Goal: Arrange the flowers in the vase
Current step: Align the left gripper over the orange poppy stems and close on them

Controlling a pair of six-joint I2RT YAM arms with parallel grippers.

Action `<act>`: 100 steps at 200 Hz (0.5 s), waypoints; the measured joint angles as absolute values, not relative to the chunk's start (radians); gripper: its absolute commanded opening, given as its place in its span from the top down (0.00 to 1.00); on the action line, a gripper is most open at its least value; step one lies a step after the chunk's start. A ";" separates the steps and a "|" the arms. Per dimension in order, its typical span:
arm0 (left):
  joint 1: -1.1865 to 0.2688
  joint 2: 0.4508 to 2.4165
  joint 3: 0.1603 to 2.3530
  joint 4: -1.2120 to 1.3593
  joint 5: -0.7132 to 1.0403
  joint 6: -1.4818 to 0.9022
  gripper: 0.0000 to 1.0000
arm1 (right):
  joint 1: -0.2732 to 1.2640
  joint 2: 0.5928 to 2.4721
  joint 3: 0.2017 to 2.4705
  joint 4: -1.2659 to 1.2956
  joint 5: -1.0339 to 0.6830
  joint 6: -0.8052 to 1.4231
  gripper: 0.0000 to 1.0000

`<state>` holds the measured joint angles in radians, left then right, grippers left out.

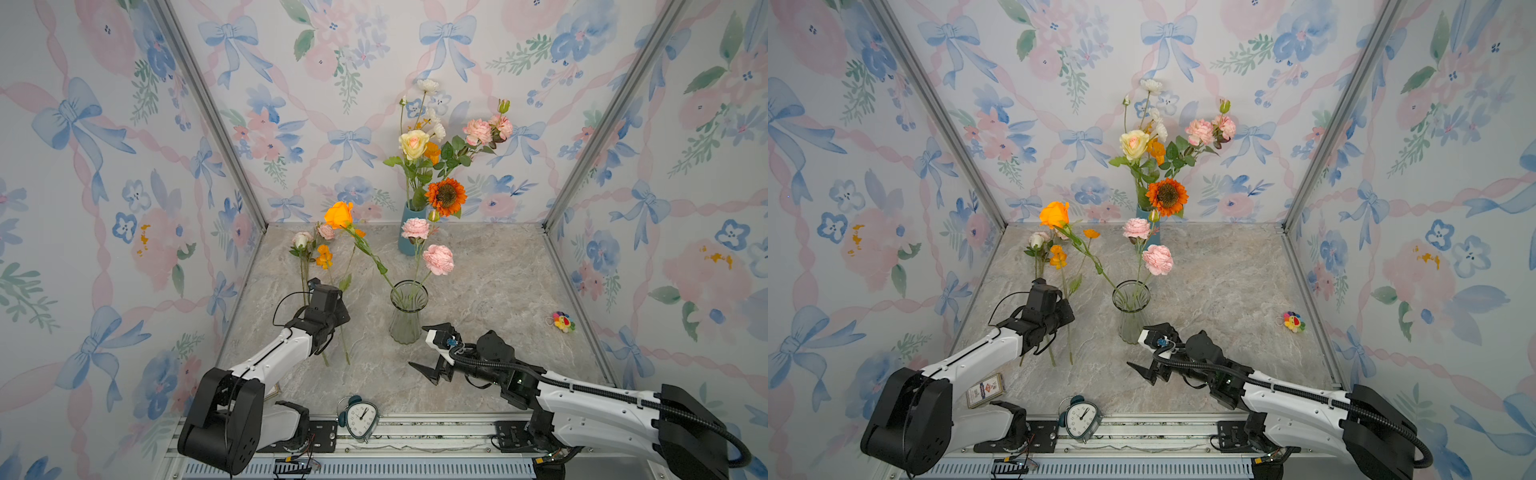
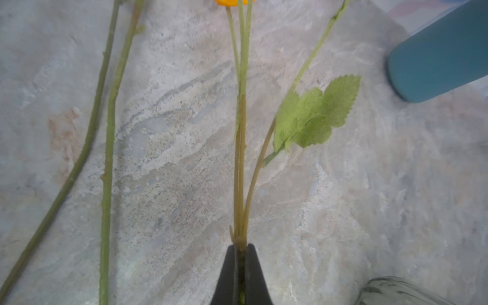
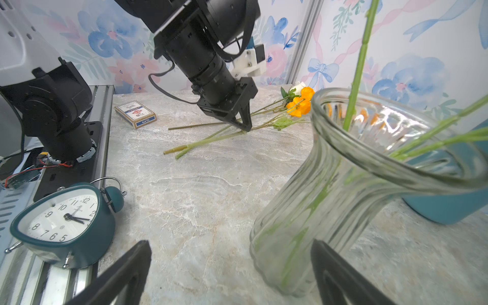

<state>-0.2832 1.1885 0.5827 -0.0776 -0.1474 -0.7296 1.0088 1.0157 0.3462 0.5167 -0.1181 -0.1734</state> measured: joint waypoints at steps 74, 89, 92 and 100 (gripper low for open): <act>-0.172 0.878 0.582 -0.130 -0.333 -0.697 1.00 | 0.932 0.970 0.343 0.537 -0.139 -0.135 0.03; -0.156 0.894 0.585 -0.129 -0.315 -0.681 1.00 | 0.928 0.964 0.341 0.538 -0.144 -0.131 0.03; -0.155 0.899 0.585 -0.130 -0.309 -0.680 1.00 | 0.928 0.963 0.340 0.538 -0.145 -0.131 0.03; -0.155 0.922 0.582 -0.130 -0.288 -0.677 1.00 | 0.928 0.962 0.339 0.538 -0.146 -0.130 0.03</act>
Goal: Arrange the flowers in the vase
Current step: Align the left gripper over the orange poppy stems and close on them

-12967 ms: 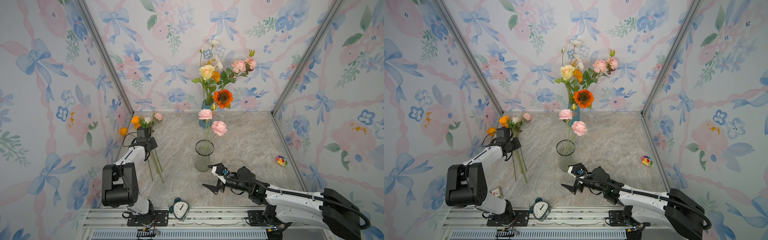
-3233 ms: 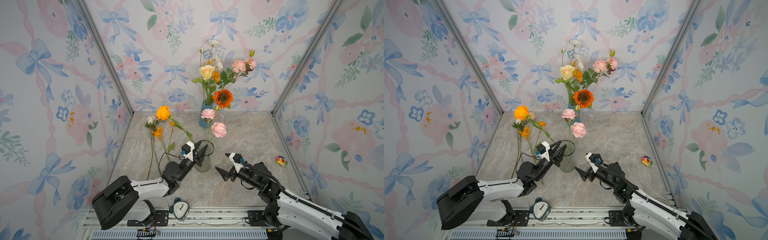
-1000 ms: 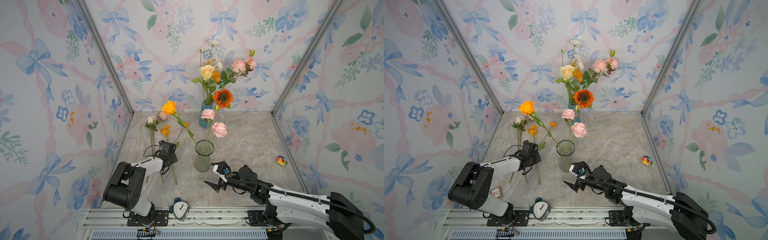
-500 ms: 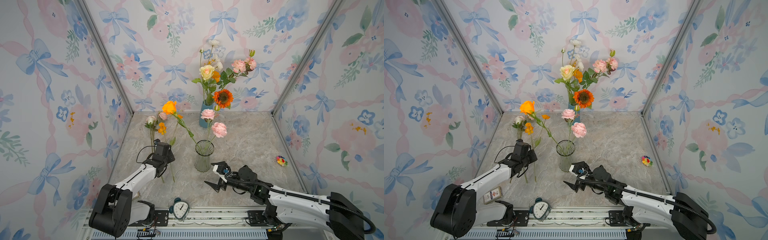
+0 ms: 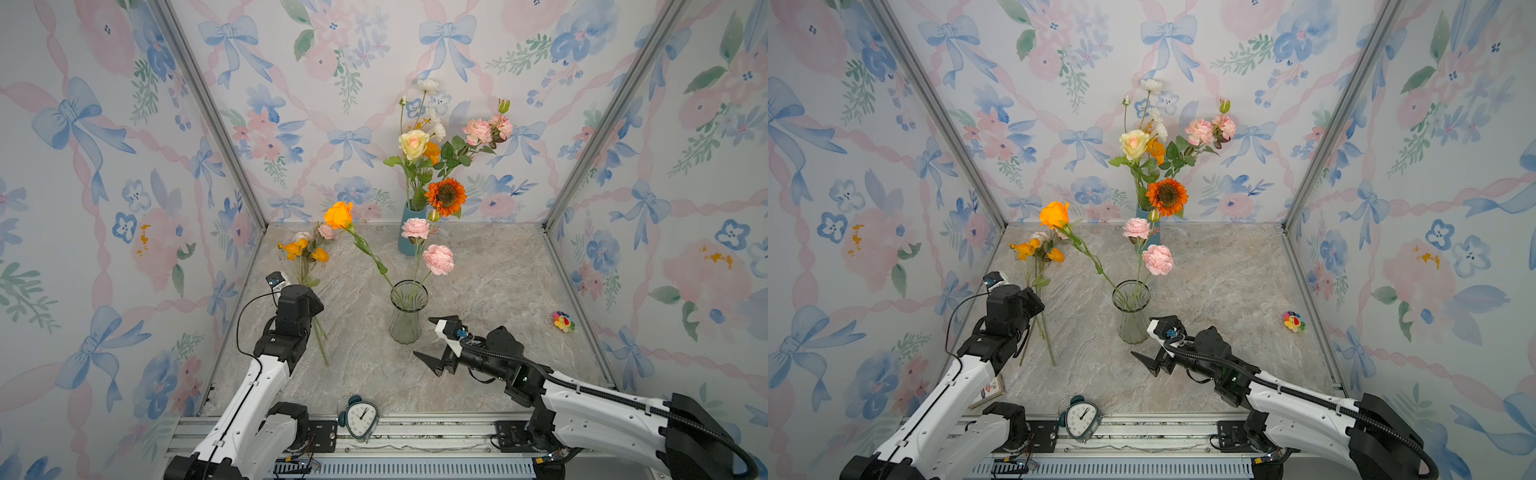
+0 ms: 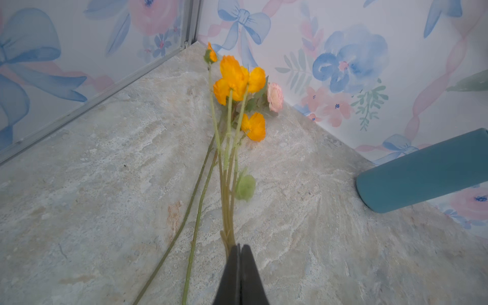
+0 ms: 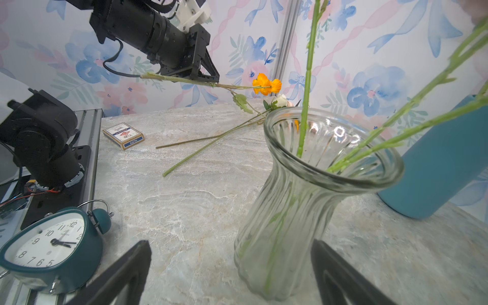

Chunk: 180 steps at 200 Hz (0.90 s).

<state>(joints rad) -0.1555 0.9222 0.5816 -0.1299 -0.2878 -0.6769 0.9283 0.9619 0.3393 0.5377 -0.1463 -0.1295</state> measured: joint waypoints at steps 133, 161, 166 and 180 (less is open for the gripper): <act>-0.157 1.251 0.463 -0.109 -0.028 -0.631 1.00 | 0.928 0.965 0.339 0.538 -0.153 -0.120 0.03; -0.171 1.270 0.469 -0.101 -0.020 -0.624 0.82 | 0.928 0.965 0.339 0.538 -0.153 -0.120 0.03; -0.175 1.270 0.469 -0.099 -0.017 -0.627 0.78 | 0.928 0.965 0.339 0.538 -0.153 -0.120 0.03; -0.185 1.270 0.469 -0.096 -0.015 -0.627 0.70 | 0.928 0.965 0.339 0.538 -0.153 -0.120 0.03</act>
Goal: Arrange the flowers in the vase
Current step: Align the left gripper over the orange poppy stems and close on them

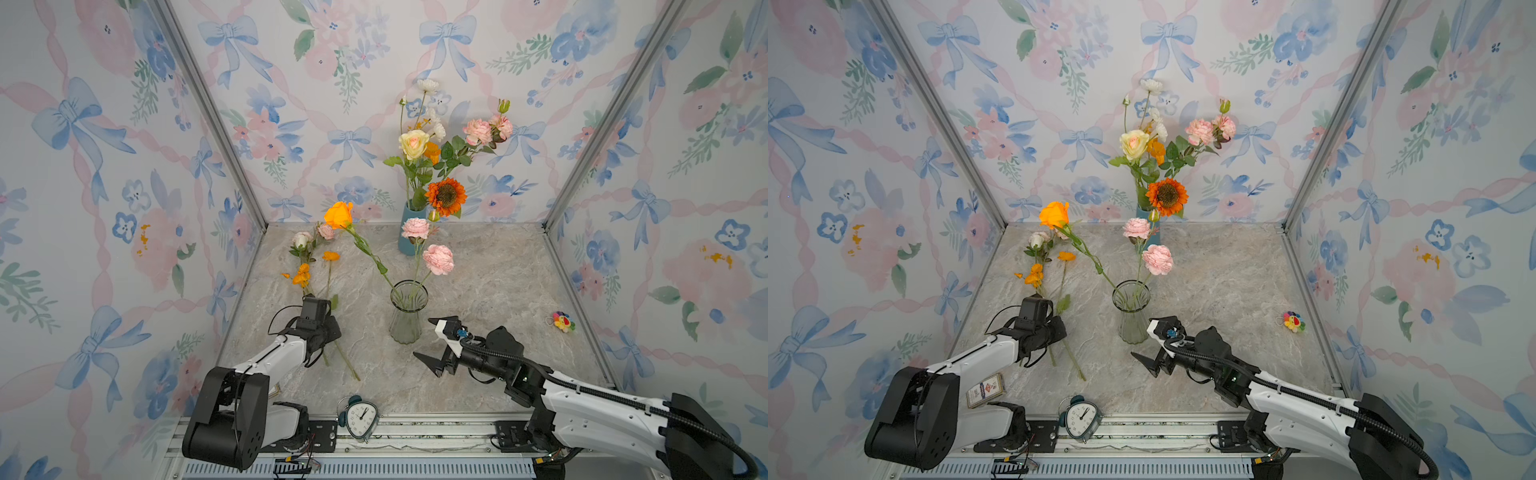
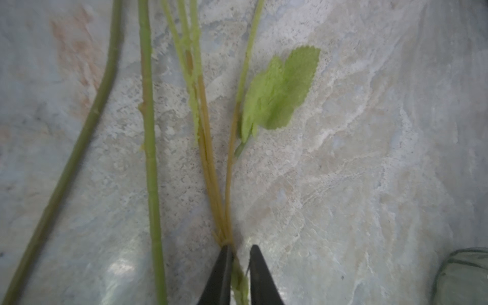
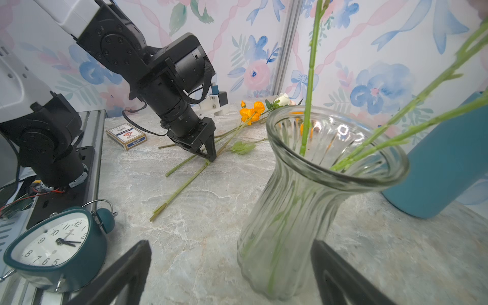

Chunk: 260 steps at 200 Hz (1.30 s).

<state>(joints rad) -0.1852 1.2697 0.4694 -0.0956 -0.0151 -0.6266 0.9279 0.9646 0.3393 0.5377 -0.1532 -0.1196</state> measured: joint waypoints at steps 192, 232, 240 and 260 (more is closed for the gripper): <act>-0.314 1.301 0.573 -0.334 -0.152 -0.735 0.76 | 0.920 0.987 0.339 0.546 -0.165 -0.104 0.03; -0.330 1.371 0.638 -0.350 -0.137 -0.738 0.76 | 0.904 0.987 0.338 0.566 -0.177 -0.088 0.03; -0.337 1.386 0.653 -0.363 -0.140 -0.738 0.76 | 0.900 0.987 0.338 0.568 -0.179 -0.086 0.03; -0.354 1.409 0.689 -0.418 -0.150 -0.743 0.76 | 0.890 0.987 0.337 0.577 -0.184 -0.076 0.03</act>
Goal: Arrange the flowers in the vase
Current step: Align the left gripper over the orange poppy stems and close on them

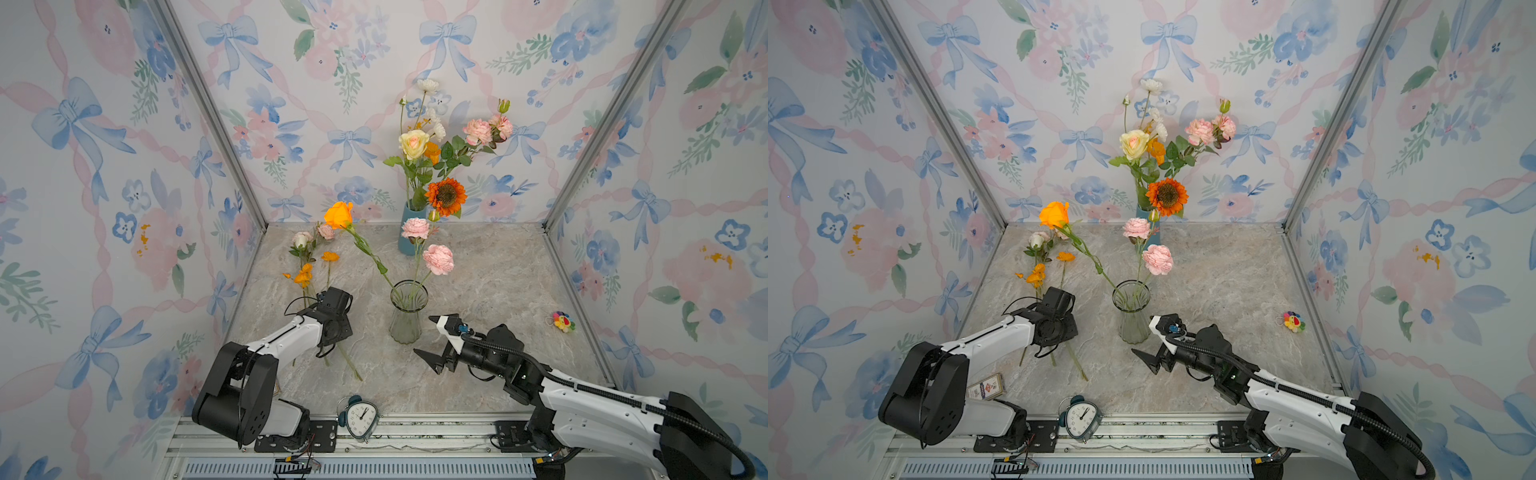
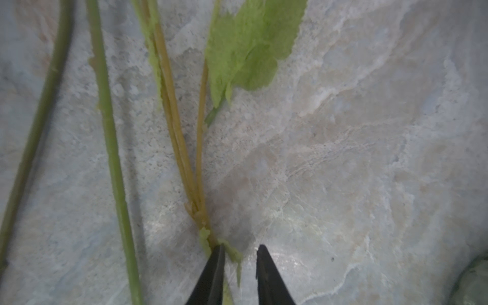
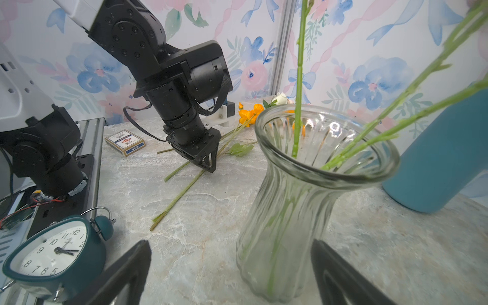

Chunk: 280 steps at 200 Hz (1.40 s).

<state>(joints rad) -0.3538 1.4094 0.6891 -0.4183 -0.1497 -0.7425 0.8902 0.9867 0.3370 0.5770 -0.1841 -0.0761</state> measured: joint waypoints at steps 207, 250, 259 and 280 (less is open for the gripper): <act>-0.389 1.348 0.654 -0.505 -0.229 -0.869 0.77 | 0.830 0.973 0.307 0.626 -0.233 -0.007 0.03; -0.389 1.393 0.656 -0.481 -0.228 -0.869 0.76 | 0.825 0.973 0.306 0.626 -0.233 -0.007 0.03; -0.389 1.406 0.661 -0.476 -0.229 -0.868 0.76 | 0.825 0.973 0.306 0.626 -0.233 -0.007 0.03; -0.389 1.417 0.670 -0.470 -0.228 -0.868 0.76 | 0.825 0.973 0.306 0.626 -0.233 -0.007 0.03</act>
<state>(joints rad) -0.3893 1.4170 0.6701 -0.4702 -0.2279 -0.8680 0.8253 0.9730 0.3061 0.6262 -0.2325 -0.0071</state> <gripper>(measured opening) 0.239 0.969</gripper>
